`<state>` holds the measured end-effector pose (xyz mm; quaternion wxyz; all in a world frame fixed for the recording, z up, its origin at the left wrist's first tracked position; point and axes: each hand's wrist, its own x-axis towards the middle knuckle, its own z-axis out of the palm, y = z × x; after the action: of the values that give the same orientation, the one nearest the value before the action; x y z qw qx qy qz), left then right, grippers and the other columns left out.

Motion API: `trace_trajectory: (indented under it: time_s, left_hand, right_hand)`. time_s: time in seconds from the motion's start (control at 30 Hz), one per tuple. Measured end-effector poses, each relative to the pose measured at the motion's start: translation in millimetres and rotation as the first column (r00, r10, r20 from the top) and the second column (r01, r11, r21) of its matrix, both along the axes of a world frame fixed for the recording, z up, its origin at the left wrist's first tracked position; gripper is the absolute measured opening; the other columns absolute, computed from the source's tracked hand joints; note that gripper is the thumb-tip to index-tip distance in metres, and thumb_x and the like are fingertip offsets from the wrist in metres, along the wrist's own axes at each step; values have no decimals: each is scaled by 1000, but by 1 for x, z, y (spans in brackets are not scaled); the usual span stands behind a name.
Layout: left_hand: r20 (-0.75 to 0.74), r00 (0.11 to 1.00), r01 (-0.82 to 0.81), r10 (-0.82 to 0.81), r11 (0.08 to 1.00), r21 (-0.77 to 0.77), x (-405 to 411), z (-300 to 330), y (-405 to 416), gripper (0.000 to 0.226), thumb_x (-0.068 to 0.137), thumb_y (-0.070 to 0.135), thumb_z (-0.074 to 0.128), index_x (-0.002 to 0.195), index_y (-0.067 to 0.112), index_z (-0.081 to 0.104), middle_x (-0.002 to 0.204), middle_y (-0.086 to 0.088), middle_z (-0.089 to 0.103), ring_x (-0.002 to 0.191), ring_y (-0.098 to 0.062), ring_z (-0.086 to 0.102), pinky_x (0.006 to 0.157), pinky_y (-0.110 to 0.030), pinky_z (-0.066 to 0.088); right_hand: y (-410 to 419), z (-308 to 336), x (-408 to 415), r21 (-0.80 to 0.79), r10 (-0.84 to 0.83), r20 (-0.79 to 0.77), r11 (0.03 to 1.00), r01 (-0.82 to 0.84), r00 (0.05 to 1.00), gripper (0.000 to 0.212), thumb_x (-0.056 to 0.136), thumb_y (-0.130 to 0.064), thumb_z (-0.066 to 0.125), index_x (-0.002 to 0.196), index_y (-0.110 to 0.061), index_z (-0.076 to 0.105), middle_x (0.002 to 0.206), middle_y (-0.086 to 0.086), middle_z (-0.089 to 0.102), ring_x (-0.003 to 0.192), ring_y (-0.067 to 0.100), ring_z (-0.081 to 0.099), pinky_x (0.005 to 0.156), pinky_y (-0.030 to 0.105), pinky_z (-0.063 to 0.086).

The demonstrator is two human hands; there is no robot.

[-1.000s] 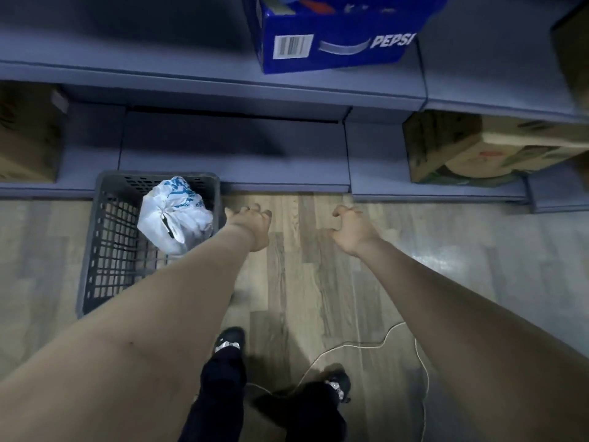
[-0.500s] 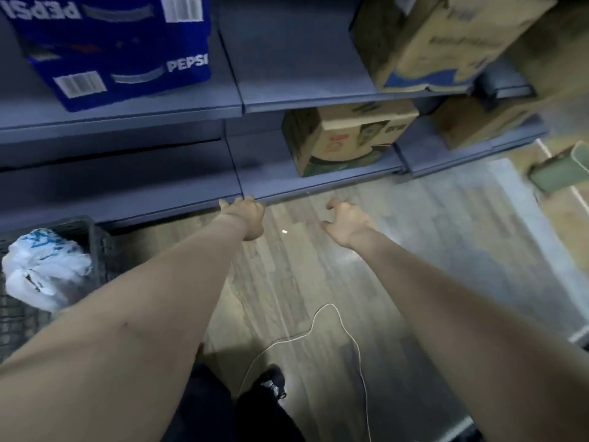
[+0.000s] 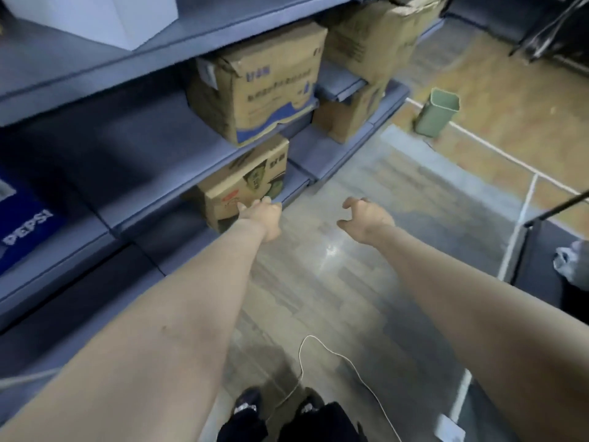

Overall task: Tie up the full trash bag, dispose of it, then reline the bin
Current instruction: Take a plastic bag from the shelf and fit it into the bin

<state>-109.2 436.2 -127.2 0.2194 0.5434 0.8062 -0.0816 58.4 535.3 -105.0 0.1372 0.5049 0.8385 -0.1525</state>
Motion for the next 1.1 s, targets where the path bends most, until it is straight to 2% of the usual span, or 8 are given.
trace_trajectory:
  time_s: [0.1,0.2,0.37,0.5,0.7,0.93,1.1]
  left_hand:
    - [2,999,51,-51,997,51,24,15,55,41,94,17,45,134,12,38,138,-13,36,130,-33,35,109,-51,26]
    - [69,988,123,-135,980,159,51,28,103,49,94,19,48,140,14,34,141,-12,36,131,-32,36,108,-50,30]
    - [83,952,265,-295,929,259,92,51,170,49,92,24,52,138,15,38,139,-9,40,127,-30,42,103,-46,38]
    - [38,919,369,-391,892,263,112,69,223,52,92,27,52,140,16,35,141,-8,38,128,-29,42,105,-45,35]
    - [-31,867,489,-498,835,252,118,87,303,54,94,31,50,143,18,31,146,-6,33,133,-28,35,109,-47,29]
    - [-47,809,580,-586,781,233,125,92,388,56,94,31,51,144,17,29,148,-6,31,135,-27,33,108,-45,32]
    - [-17,771,623,-637,748,228,161,85,451,58,92,30,53,144,16,31,146,-7,34,133,-28,36,104,-42,36]
  right_hand:
    - [43,13,38,16,-57,-6,998,57,998,48,94,-35,49,136,-16,38,137,13,43,112,34,55,79,36,45]
    - [85,27,75,26,-105,-26,994,105,994,48,94,-36,48,137,-17,38,136,13,44,111,34,55,76,34,42]
    - [140,45,138,43,-200,-61,978,202,978,47,95,-35,48,137,-17,38,135,13,46,108,33,57,76,34,44]
    - [181,57,176,24,-298,-73,953,301,952,48,94,-32,49,138,-15,38,138,13,45,117,32,52,88,36,45]
    - [241,68,201,13,-419,-112,906,423,901,49,93,-31,49,138,-16,38,140,13,43,122,32,49,96,39,43]
    - [297,70,231,9,-535,-165,839,544,829,48,93,-30,51,137,-15,41,139,13,44,124,31,48,98,39,42]
    - [345,67,272,16,-574,-216,807,591,790,46,91,-29,52,134,-14,44,136,12,48,119,31,51,94,38,46]
